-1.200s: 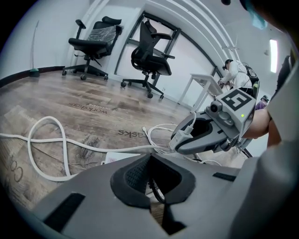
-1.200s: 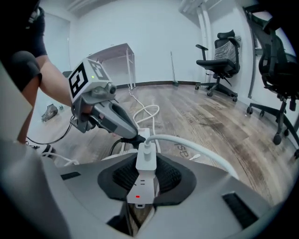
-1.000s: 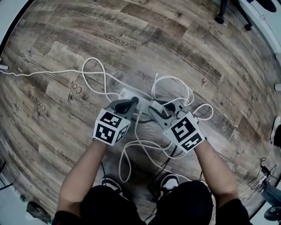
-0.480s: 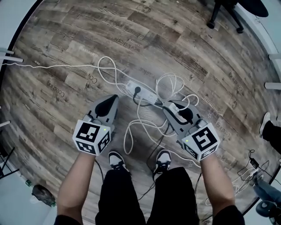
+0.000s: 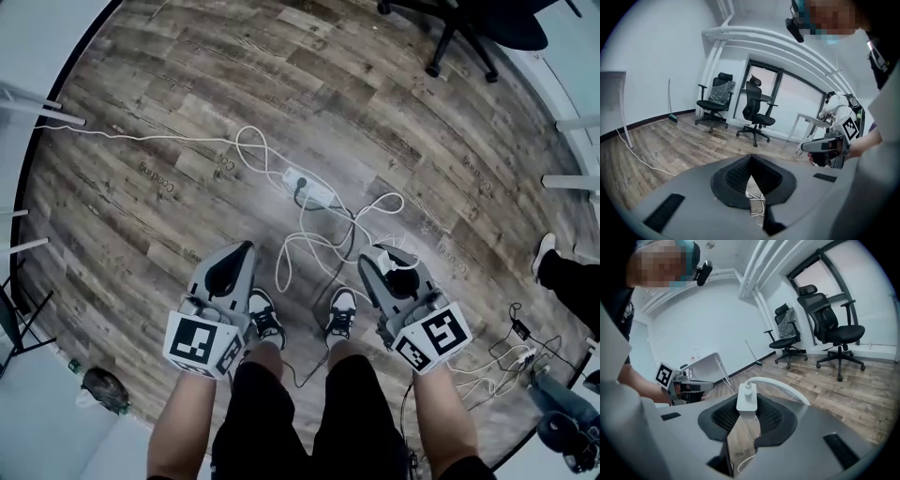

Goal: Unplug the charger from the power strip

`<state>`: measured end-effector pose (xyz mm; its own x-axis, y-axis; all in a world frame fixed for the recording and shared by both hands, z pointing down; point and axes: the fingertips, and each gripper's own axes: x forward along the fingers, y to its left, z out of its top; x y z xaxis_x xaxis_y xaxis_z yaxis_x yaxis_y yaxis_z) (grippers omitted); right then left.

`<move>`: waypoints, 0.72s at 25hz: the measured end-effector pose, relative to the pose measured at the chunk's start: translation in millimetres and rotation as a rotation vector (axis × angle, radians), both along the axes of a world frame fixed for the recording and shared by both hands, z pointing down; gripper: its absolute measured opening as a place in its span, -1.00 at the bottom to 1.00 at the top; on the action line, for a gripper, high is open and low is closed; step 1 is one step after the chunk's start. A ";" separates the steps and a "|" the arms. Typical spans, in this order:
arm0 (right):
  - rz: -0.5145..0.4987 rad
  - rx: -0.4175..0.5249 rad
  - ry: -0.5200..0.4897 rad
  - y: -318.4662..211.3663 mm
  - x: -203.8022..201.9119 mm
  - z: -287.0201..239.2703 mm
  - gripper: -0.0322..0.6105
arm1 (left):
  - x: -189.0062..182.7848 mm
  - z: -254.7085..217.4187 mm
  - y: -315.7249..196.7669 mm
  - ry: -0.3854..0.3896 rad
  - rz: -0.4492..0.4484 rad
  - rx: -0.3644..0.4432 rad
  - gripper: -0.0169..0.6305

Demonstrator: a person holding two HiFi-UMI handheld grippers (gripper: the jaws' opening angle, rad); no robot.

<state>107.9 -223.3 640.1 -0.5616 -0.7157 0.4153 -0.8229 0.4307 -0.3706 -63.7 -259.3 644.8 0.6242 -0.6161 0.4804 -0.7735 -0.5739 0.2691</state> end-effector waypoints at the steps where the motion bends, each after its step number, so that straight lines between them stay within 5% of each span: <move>1: 0.018 0.008 -0.013 5.8 0.2 -22.6 -0.57 | -3.7 -22.7 6.6 0.002 -0.007 0.005 -0.89; 8: 0.096 0.124 -0.089 25.3 10.2 -189.0 -0.57 | -33.4 -179.6 30.1 0.023 -0.110 0.068 -0.89; 18: 0.127 0.318 -0.027 36.8 33.1 -400.9 -0.57 | -43.8 -377.5 46.1 0.078 -0.164 0.186 -0.89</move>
<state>141.0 -186.5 239.2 -0.4672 -0.8720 0.1461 -0.8692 0.4227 -0.2565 -107.5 -213.1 267.2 0.5396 -0.7855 0.3031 -0.8412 -0.4879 0.2332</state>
